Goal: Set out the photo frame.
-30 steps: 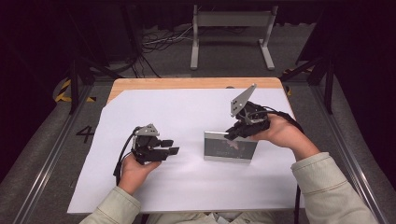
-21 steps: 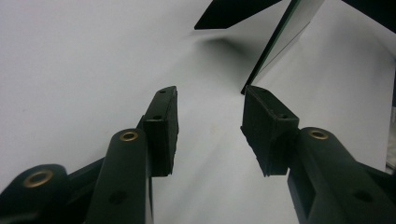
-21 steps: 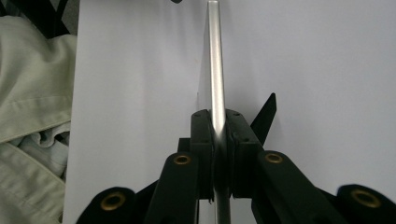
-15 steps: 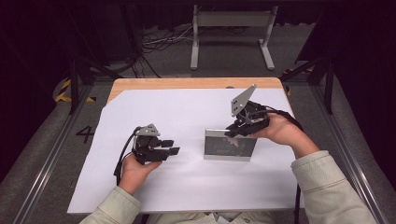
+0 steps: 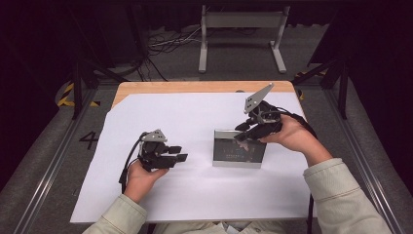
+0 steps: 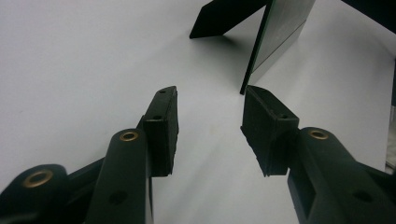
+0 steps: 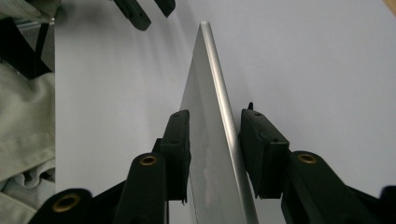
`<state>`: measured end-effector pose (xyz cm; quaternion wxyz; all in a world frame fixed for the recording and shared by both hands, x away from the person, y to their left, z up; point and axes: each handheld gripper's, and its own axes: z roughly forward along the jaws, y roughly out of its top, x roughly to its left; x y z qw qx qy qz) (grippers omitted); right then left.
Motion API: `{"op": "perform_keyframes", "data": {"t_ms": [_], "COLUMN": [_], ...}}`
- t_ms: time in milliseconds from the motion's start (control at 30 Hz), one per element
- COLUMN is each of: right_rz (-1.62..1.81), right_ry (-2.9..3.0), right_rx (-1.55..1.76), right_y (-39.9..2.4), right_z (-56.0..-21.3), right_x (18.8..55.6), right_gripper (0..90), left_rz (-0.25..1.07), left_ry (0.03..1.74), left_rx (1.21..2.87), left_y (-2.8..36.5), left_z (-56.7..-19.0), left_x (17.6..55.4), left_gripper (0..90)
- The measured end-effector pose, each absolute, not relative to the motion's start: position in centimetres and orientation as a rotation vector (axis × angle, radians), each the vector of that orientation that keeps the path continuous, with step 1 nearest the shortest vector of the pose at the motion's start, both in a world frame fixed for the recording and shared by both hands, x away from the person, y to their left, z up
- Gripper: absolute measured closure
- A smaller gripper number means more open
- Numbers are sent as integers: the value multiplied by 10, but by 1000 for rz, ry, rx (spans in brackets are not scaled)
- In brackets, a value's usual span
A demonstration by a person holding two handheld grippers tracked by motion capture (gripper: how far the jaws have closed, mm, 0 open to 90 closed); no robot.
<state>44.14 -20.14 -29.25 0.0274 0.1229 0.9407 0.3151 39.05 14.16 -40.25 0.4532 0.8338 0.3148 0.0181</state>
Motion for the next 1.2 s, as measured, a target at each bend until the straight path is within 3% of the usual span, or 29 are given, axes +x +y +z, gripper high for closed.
{"op": "perform_keyframes", "data": {"t_ms": [600, 1200], "right_rz": [1229, 1280], "right_ry": [2669, 2522], "right_rx": [554, 712], "right_y": [-261, -321], "right_z": [-278, -284], "right_x": [425, 408], "right_gripper": [517, 502], "left_rz": [54, 63], "left_ry": [779, 787], "left_rx": [2062, 2056], "left_y": [144, 146], "left_z": [-402, -402], "left_x": [391, 391], "left_gripper": [559, 555]}}
